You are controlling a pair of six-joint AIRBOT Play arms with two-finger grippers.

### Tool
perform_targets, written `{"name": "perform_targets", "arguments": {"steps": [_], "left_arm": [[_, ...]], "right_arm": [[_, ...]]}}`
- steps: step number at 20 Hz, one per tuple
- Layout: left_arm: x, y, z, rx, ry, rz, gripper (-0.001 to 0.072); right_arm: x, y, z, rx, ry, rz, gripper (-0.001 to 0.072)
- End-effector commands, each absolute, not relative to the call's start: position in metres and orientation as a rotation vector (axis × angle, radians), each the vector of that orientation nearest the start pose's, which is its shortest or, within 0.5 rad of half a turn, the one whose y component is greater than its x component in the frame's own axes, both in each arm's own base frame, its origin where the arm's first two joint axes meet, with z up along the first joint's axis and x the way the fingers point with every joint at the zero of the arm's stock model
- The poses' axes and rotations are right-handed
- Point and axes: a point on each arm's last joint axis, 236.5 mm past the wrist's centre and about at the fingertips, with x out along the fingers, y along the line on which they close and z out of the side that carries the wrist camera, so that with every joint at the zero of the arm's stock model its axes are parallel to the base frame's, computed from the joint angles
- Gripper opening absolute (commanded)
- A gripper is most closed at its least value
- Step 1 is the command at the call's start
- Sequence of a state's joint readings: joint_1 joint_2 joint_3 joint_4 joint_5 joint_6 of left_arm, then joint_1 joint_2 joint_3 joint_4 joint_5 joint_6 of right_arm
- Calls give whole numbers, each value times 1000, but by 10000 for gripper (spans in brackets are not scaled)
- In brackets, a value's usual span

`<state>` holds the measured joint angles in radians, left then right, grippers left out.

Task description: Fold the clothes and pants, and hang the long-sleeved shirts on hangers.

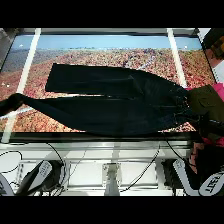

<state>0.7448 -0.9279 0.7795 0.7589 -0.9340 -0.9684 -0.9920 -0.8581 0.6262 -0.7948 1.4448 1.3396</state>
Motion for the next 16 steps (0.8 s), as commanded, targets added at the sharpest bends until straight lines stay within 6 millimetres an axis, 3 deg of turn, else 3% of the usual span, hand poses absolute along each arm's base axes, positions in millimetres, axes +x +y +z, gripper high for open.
{"name": "perform_targets", "arguments": {"steps": [1,4,7,10,14,16], "left_arm": [[342,135,116,-487,581,143,13],[378,125,134,-534,542,64,13],[435,118,130,-548,544,5,13],[495,101,113,-611,567,-49,13],[569,63,83,-649,605,-128,13],[603,60,69,-687,585,-103,13]], "right_arm": [[254,-84,49,1127,944,-175,31],[293,-142,81,1131,763,-297,29],[335,-162,95,1163,769,-270,30],[389,-176,83,1232,774,-284,30],[457,-183,56,1338,747,-336,30],[487,-190,51,1396,695,-372,30]]}}
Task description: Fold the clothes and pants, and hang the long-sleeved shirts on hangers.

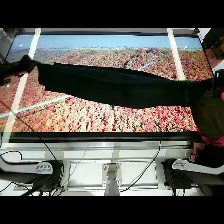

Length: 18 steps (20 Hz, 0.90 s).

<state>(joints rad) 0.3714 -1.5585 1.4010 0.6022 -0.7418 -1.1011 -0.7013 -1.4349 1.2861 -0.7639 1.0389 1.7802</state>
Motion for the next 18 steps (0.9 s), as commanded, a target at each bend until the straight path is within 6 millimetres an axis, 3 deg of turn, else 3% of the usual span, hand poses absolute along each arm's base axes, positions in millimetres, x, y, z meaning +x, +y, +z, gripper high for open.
{"name": "perform_targets", "arguments": {"steps": [1,4,6,7,8,9,10,12,14,15,16,18], "left_arm": [[619,63,62,-729,572,-80,13],[658,81,37,-865,535,2,14],[676,101,14,-957,466,105,42],[683,105,6,-1008,430,138,274],[688,110,1,-1064,391,169,526],[691,115,-4,-1105,363,197,569],[692,116,-7,-1103,363,201,568],[690,112,-6,-1024,387,164,569],[685,100,0,-987,434,94,551],[680,93,5,-968,463,49,452],[674,86,10,-930,497,-2,358],[656,74,19,-850,578,-110,112]], "right_arm": [[501,-195,50,1423,663,-389,29],[541,-210,47,1566,558,-452,29],[560,-210,36,1566,575,-445,32],[571,-208,32,1553,587,-428,75],[582,-204,31,1536,606,-400,255],[590,-200,33,1486,628,-359,310],[596,-198,37,1431,646,-322,332],[596,-194,46,1339,694,-264,446],[586,-188,56,1229,760,-203,451],[575,-183,59,1170,821,-168,450],[562,-175,59,1117,890,-131,428],[525,-160,48,1014,1067,-45,152]]}}
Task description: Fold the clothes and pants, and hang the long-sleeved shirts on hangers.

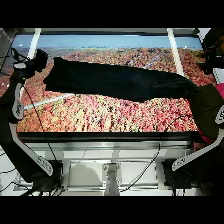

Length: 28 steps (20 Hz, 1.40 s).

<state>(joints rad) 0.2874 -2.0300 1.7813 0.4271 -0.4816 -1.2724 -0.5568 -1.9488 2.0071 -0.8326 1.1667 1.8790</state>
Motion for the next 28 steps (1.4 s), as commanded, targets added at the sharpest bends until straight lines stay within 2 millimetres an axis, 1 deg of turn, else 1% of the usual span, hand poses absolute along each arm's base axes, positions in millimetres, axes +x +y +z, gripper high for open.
{"name": "perform_targets", "arguments": {"steps": [1,2,3,4,6,7,8,9,10,12,13,14,15,16,17,18,19,20,21,23,26,28], "left_arm": [[646,69,23,-817,616,-152,88],[634,64,26,-776,662,-192,87],[622,59,29,-730,707,-222,69],[610,56,32,-661,750,-244,18],[591,42,42,-545,817,-283,18],[583,31,49,-509,840,-311,18],[576,14,56,-479,862,-350,18],[571,-6,62,-458,875,-389,18],[567,-31,66,-436,889,-436,18],[558,-85,64,-395,925,-531,18],[553,-113,63,-378,944,-576,19],[546,-142,61,-354,960,-625,26],[539,-168,61,-332,971,-668,33],[531,-195,60,-308,978,-711,67],[524,-219,60,-288,979,-747,263],[518,-240,61,-272,973,-774,377],[515,-259,63,-257,957,-795,377],[511,-278,66,-245,938,-814,377],[507,-297,68,-234,919,-833,377],[495,-330,69,-214,904,-873,377],[475,-376,68,-270,918,-906,377],[463,-413,78,-380,903,-957,377]], "right_arm": [[500,-154,36,975,1182,-30,150],[479,-148,26,948,1283,-12,149],[460,-141,15,923,1369,11,99],[451,-133,9,925,1413,31,32],[443,-120,-1,897,1422,63,32],[440,-115,-3,892,1402,54,31],[434,-115,-5,889,1376,30,31],[424,-116,-9,890,1349,1,31],[410,-117,-14,909,1332,-40,31],[373,-120,-26,970,1285,-139,31],[359,-123,-31,1006,1237,-194,31],[351,-126,-32,1055,1150,-254,32],[345,-133,-32,1107,1042,-338,33],[341,-140,-32,1154,951,-418,33],[340,-148,-33,1197,868,-493,128],[345,-149,-33,1236,817,-523,433],[352,-145,-32,1278,794,-525,646],[363,-139,-28,1320,771,-507,666],[374,-136,-25,1344,746,-491,659],[391,-138,-21,1336,703,-487,660],[409,-156,-21,1304,614,-533,660],[412,-169,-29,1302,576,-576,660]]}}
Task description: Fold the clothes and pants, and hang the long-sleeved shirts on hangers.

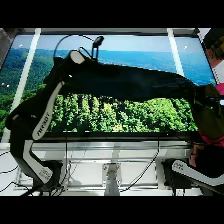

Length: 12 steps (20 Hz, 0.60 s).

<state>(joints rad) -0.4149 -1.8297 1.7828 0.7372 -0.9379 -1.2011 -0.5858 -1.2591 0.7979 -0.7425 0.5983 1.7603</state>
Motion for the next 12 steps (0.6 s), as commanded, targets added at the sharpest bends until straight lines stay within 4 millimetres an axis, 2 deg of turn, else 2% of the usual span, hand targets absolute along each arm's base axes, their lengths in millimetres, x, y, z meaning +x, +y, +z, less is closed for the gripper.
{"name": "perform_targets", "arguments": {"steps": [1,3,6,7,9,10,12], "left_arm": [[458,-431,82,-448,901,-978,377],[442,-461,74,-521,930,-1011,377],[418,-493,42,-535,1001,-1036,377],[414,-501,32,-542,1014,-1031,376],[409,-514,10,-586,1048,-1015,375],[408,-518,-3,-601,1068,-1003,371],[406,-522,-34,-644,1126,-964,358]], "right_arm": [[412,-171,-35,1312,578,-592,661],[413,-170,-49,1336,605,-608,660],[415,-171,-65,1349,634,-622,658],[417,-172,-66,1349,637,-623,653],[422,-177,-64,1340,626,-621,580],[424,-179,-62,1336,617,-622,579],[427,-182,-62,1319,622,-616,511]]}}
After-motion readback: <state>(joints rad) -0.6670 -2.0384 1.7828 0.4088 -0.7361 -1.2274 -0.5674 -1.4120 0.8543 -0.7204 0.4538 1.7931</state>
